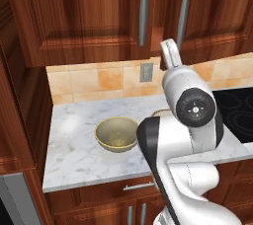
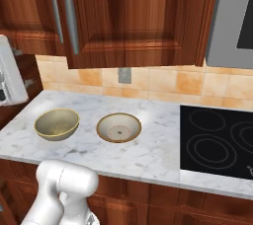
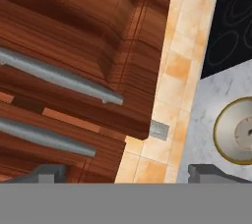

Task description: Open the cabinet. Pick the bowls from the counter and place them in the cabinet. Then close the cabinet.

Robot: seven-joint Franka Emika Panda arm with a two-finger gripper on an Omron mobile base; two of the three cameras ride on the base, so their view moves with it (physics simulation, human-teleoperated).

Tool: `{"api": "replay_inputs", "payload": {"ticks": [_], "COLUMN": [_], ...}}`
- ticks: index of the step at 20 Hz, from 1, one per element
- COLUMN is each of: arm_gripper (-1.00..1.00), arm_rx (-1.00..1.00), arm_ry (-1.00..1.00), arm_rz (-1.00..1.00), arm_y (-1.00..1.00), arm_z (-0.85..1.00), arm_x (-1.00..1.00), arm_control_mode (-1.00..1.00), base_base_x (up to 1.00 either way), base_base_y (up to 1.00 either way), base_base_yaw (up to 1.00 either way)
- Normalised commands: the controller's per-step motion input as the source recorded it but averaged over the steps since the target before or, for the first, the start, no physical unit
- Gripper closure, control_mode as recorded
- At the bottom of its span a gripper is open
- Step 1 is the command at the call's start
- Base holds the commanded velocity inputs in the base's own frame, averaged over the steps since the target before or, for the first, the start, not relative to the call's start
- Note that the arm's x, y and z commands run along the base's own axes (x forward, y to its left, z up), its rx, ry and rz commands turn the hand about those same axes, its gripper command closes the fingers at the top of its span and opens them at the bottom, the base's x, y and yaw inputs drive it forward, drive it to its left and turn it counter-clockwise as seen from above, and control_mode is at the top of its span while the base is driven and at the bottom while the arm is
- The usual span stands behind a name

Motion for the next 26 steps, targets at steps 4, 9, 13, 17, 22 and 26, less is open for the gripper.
{"api": "replay_inputs", "payload": {"ticks": [4,9,13,17,22,26], "arm_gripper": [-1.00,-1.00,-1.00,-1.00,-1.00,-1.00], "arm_rx": [0.01,0.00,0.00,0.00,0.03,0.07], "arm_ry": [0.00,0.00,0.00,0.00,-0.01,-0.02], "arm_rz": [0.16,0.13,0.07,0.01,-0.01,-0.07], "arm_y": [0.00,0.00,0.00,0.00,0.00,0.00], "arm_z": [-0.12,-0.09,-0.01,0.00,0.00,0.00], "arm_x": [0.58,0.66,0.65,0.57,0.18,0.13], "arm_control_mode": [-1.00,-1.00,-1.00,-1.00,-1.00,-1.00], "base_base_x": [0.00,0.00,0.00,0.00,0.00,0.00], "base_base_y": [0.00,0.00,0.00,0.00,0.00,0.00], "base_base_yaw": [0.00,0.00,0.00,0.00,0.00,0.00]}}
